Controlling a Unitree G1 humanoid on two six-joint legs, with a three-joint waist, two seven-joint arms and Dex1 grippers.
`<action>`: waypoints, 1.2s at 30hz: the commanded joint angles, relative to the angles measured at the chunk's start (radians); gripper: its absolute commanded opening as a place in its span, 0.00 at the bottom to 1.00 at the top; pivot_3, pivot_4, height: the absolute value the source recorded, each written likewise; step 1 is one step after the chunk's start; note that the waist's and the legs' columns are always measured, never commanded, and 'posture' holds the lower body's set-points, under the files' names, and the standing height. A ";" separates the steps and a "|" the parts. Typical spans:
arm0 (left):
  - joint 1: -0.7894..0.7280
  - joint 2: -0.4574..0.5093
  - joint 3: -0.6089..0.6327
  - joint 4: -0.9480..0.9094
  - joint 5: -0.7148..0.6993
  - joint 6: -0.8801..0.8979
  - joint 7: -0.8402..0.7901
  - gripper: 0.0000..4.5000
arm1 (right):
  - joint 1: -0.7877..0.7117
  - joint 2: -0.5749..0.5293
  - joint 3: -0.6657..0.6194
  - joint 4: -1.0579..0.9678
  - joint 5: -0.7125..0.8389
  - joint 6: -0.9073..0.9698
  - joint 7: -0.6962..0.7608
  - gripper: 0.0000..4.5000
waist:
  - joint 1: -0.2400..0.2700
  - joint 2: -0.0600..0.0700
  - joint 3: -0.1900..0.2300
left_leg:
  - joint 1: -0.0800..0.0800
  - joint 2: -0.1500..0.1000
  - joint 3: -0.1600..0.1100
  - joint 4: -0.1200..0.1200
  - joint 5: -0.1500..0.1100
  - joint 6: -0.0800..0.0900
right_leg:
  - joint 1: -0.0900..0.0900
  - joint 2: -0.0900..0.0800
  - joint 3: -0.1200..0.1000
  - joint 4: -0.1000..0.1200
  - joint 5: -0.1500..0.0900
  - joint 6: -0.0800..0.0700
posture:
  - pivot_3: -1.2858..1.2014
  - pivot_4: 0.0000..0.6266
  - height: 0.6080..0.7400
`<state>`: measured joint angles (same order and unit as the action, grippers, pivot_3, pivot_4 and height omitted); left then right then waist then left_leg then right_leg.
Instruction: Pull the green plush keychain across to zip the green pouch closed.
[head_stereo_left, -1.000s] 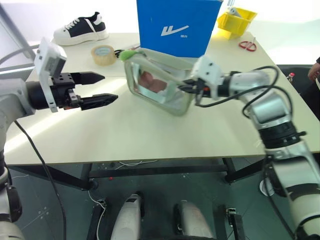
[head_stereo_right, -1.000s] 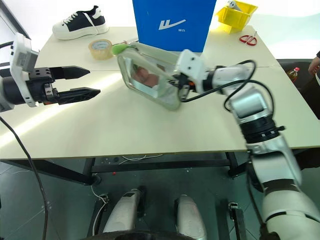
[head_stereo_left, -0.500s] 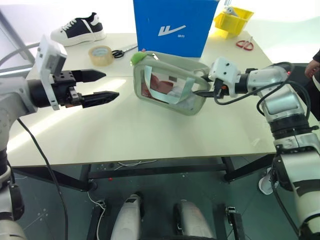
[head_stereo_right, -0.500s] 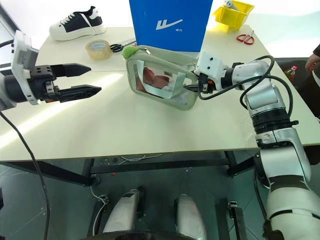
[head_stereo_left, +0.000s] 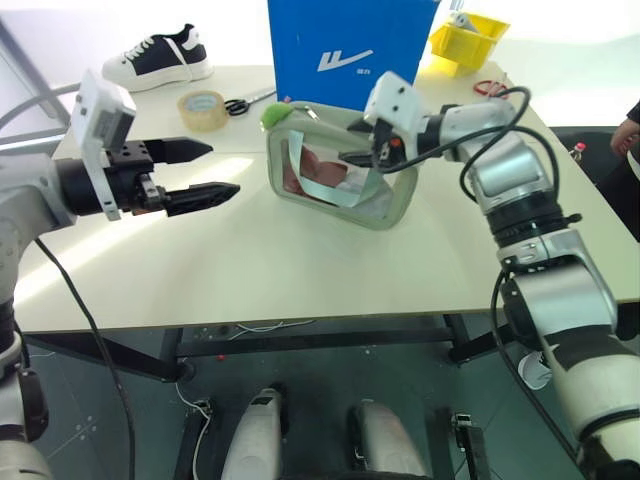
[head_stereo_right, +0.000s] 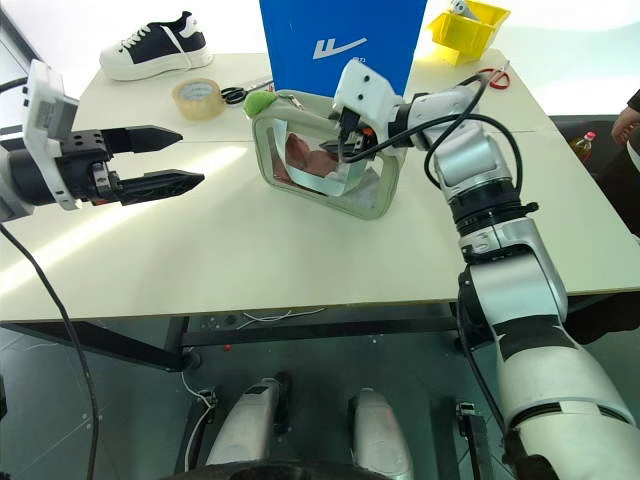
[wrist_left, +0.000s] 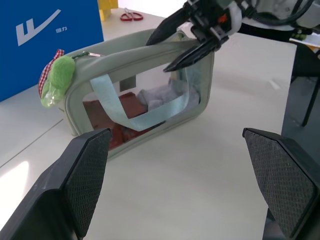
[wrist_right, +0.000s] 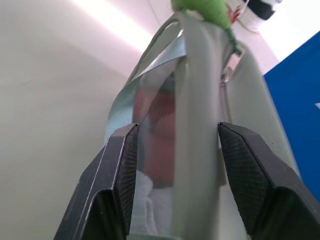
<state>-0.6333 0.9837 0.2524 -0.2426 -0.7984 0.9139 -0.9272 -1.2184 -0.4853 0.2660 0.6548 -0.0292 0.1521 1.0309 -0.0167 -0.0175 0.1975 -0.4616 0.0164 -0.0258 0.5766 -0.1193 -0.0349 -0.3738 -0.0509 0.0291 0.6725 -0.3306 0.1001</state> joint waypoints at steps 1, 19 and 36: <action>0.006 0.020 0.048 -0.034 -0.014 -0.001 0.012 1.00 | -0.041 0.006 -0.008 0.030 -0.025 -0.023 -0.003 0.52 | -0.002 0.000 0.000 | 0.000 0.000 0.000 0.000 0.000 0.000 | 0.000 0.000 0.000 0.000 0.000 0.000 | 0.52 0.24 1.00; 0.019 0.030 0.063 -0.026 -0.016 -0.016 0.024 1.00 | 0.019 -0.011 -0.039 -0.014 0.044 -0.340 0.211 0.01 | -0.004 0.000 0.000 | 0.001 0.000 0.000 0.000 0.000 0.000 | 0.000 0.001 0.000 0.001 0.000 0.000 | 0.52 0.24 1.00; 0.003 0.028 0.045 0.004 0.008 -0.035 0.004 1.00 | 0.050 -0.053 -0.122 -0.228 0.148 -0.050 0.219 0.68 | 0.001 0.000 0.000 | 0.001 0.001 -0.001 0.000 0.001 -0.001 | -0.001 0.001 0.000 0.005 0.000 0.000 | 0.52 0.24 1.00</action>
<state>-0.6170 0.9965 0.2795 -0.2351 -0.7951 0.9009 -0.9168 -1.1229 -0.5056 0.2000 0.4742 0.0868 0.0738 1.2466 -0.0158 -0.0174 0.1975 -0.4606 0.0169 -0.0267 0.5770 -0.1187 -0.0359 -0.3744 -0.0501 0.0289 0.6774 -0.3307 0.0998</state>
